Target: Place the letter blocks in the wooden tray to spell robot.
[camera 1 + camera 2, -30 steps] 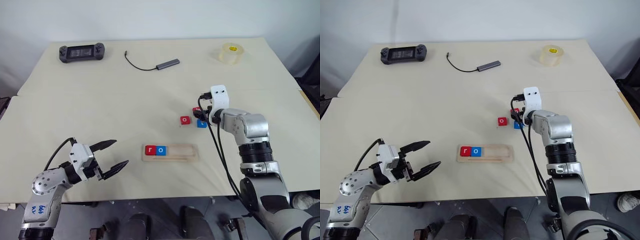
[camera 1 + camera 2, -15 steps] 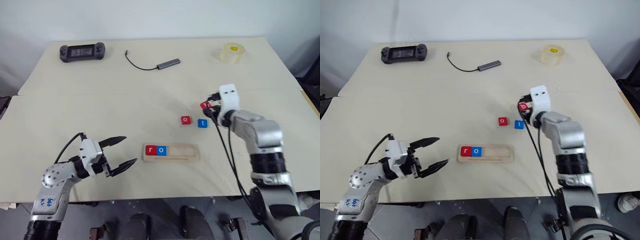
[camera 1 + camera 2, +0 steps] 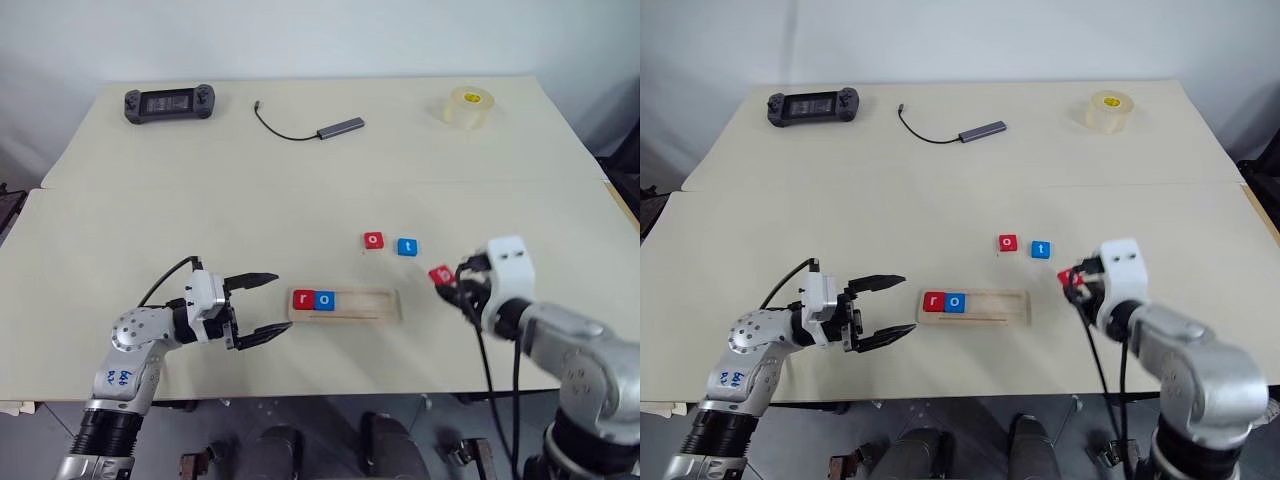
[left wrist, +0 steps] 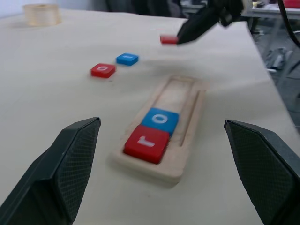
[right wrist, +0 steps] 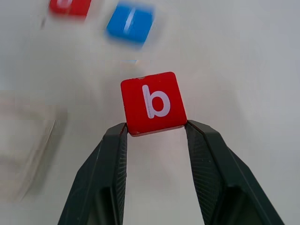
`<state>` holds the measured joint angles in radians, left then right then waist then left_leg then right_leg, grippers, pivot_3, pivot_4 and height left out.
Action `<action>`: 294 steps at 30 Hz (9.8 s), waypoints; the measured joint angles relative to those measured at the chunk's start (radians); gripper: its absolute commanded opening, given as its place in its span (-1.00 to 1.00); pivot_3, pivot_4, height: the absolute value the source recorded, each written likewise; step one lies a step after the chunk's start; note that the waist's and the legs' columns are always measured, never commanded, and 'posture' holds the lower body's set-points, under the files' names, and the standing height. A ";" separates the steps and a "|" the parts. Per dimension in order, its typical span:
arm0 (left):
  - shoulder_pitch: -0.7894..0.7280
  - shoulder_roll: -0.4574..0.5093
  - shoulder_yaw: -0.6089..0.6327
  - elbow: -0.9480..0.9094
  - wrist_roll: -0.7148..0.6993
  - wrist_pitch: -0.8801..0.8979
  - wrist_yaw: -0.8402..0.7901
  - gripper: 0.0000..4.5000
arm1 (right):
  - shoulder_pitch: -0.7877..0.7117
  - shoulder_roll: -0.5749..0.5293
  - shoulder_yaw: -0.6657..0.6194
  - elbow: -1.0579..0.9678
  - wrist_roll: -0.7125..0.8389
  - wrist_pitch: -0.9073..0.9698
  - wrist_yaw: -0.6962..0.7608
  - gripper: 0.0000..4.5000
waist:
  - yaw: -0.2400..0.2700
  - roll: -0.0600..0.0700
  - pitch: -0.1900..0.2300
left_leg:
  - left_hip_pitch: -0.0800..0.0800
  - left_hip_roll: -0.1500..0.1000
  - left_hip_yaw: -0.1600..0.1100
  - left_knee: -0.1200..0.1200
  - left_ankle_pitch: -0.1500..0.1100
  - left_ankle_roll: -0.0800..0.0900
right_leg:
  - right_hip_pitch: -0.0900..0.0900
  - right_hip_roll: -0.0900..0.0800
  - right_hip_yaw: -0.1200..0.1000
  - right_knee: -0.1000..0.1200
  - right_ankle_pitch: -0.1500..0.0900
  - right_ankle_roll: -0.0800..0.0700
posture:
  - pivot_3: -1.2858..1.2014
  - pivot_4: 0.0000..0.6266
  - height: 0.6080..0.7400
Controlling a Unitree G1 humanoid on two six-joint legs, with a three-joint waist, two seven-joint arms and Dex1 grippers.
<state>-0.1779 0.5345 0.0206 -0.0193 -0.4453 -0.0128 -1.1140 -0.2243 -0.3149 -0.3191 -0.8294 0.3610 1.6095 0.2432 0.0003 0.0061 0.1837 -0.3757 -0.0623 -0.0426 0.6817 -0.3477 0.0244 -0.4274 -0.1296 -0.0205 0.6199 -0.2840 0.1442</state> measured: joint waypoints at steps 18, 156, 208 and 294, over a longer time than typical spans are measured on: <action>0.032 0.027 0.041 -0.007 0.000 0.022 -0.011 1.00 | 0.067 -0.508 0.052 0.111 0.105 -0.278 0.317 1.00 | 0.003 -0.001 0.000 | 0.001 -0.002 0.000 -0.001 0.000 0.004 | 0.003 0.000 0.000 -0.008 0.000 0.001 | 0.03 -0.52 1.00; 0.141 -0.006 0.116 -0.095 -0.015 0.032 0.188 1.00 | -0.461 -0.109 0.363 0.677 -0.051 -0.476 0.212 0.99 | -0.001 0.000 0.002 | 0.004 0.002 -0.004 0.000 -0.001 -0.001 | 0.008 0.001 -0.006 -0.008 0.001 0.001 | 0.03 -0.52 1.00; -0.016 0.002 0.020 0.040 -0.017 0.057 0.020 1.00 | 0.017 -0.026 0.037 0.008 -0.015 0.000 -0.043 0.51 | -0.004 -0.001 0.000 | 0.002 0.001 0.002 0.000 -0.001 0.000 | 0.001 0.001 0.000 0.000 0.000 0.000 | 0.03 -0.52 1.00; 0.121 0.031 0.060 -0.161 -0.020 0.047 0.087 1.00 | -0.401 -0.435 0.586 0.722 -0.169 -0.987 0.920 -0.07 | -0.001 -0.004 0.001 | 0.001 0.001 0.000 0.001 -0.001 0.000 | 0.003 0.000 -0.004 -0.008 0.001 0.001 | 0.03 -0.52 1.00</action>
<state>-0.0572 0.5656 0.0805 -0.1801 -0.4656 0.0338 -1.0273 -0.6257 -0.7500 0.2672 -0.1074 0.1916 0.6229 1.1630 -0.0008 0.0024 0.1843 -0.3749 -0.0611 -0.0429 0.6832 -0.3486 0.0241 -0.4248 -0.1298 -0.0245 0.6120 -0.2831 0.1454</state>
